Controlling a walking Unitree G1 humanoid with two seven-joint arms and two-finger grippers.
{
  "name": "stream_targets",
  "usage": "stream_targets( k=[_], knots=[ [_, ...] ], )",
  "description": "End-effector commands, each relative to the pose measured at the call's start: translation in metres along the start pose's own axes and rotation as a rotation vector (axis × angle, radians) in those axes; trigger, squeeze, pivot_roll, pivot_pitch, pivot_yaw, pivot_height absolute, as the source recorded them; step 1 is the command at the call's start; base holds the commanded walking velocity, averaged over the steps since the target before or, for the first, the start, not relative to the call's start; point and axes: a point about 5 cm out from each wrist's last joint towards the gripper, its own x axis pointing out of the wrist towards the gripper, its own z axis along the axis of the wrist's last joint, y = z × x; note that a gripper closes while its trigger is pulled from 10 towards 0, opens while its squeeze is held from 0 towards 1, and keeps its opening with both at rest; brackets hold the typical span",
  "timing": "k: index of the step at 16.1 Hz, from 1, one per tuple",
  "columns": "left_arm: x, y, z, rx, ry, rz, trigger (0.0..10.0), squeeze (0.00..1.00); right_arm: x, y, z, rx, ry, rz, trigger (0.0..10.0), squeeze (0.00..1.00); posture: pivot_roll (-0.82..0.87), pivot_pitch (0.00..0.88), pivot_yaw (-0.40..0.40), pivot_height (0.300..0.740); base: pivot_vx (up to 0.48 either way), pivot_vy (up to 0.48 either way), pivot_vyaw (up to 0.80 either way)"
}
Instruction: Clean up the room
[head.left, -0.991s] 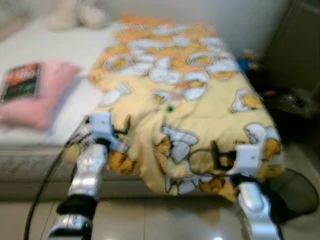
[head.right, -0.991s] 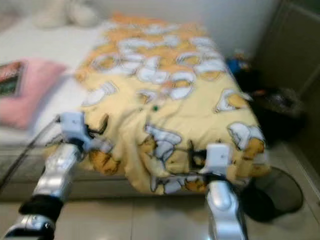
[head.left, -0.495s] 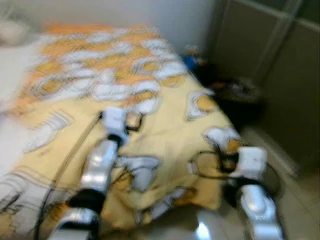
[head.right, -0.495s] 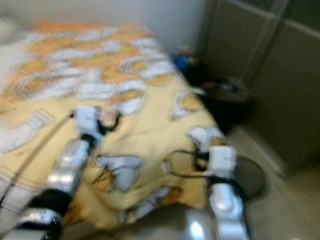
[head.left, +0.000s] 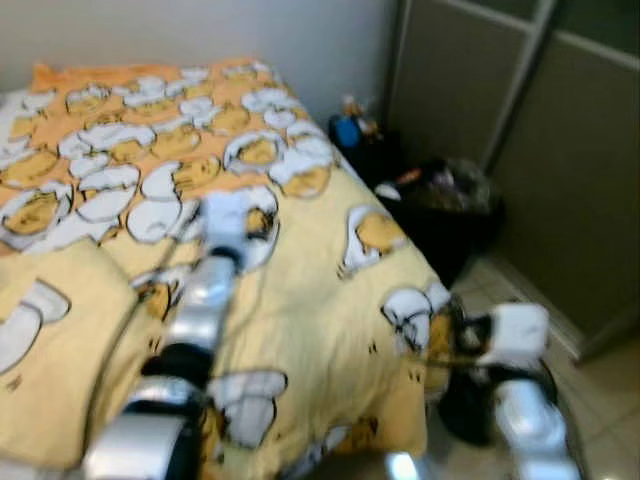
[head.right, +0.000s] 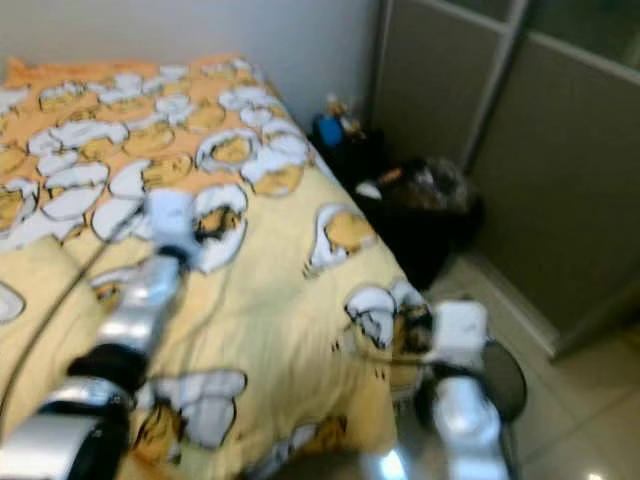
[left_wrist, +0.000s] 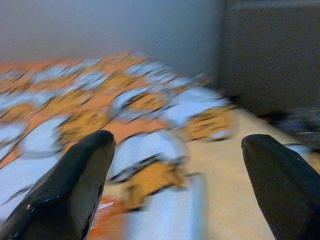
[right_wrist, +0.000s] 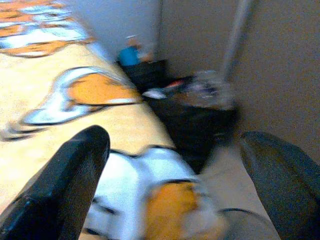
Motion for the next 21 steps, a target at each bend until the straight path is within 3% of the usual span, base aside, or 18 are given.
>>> stream_targets(
  k=[1,4,5,7,8,10,13,14,19,21],
  knots=[
    [0.002,-0.003,-0.002,-0.015,0.019,0.013,10.0,0.0,-0.002,-0.004,0.004,-0.022,-0.013,0.014,10.0,0.0,-0.09,0.0,0.032,0.74,0.0,0.476,0.0],
    [0.001,-0.006,-0.011,-0.012,0.069,0.007,10.0,0.0,-0.005,-0.001,0.006,-0.019,-0.021,0.039,10.0,0.0,-0.1,0.0,0.035,0.74,0.0,0.0,0.65],
    [0.001,-0.008,-0.013,0.023,0.09,-0.008,10.0,0.0,-0.006,-0.001,0.005,-0.018,-0.008,0.034,10.0,0.0,-0.1,0.0,0.034,0.74,0.0,0.0,0.49],
    [0.006,-0.016,-0.017,0.218,0.17,-0.073,10.0,0.0,-0.013,0.001,0.001,-0.024,0.012,0.044,10.0,0.0,-0.12,0.0,0.035,0.74,0.0,0.0,0.0],
    [0.009,-0.013,-0.015,0.234,0.184,-0.054,10.0,0.0,-0.017,0.002,0.0,-0.024,0.018,0.05,10.0,0.0,-0.13,0.0,0.039,0.74,0.0,0.0,0.0],
    [0.016,-0.007,-0.003,0.218,0.165,-0.03,10.0,0.0,-0.026,0.004,-0.004,-0.028,0.033,0.071,10.0,0.0,-0.14,0.0,0.042,0.74,0.0,0.0,0.0],
    [0.02,-0.005,-0.002,0.231,0.212,0.015,10.0,0.0,-0.039,0.012,-0.005,-0.039,0.056,0.144,10.0,0.0,-0.17,0.0,0.034,0.74,0.0,0.0,0.0],
    [0.02,0.008,-0.006,0.225,0.26,0.106,10.0,0.0,-0.05,0.017,-0.004,-0.061,0.07,0.191,10.0,0.0,-0.19,0.0,0.027,0.74,0.0,0.0,0.0],
    [0.006,0.038,-0.028,0.213,0.37,0.203,10.0,0.0,-0.075,0.017,-0.004,-0.072,0.114,0.249,10.0,0.0,-0.22,0.035,0.009,0.74,0.0,0.0,0.0],
    [-0.008,0.034,-0.054,0.063,0.496,0.177,10.0,0.0,-0.078,0.024,-0.004,-0.076,0.128,0.296,10.0,0.0,-0.21,0.026,0.002,0.74,0.0,0.0,0.0]
  ],
)
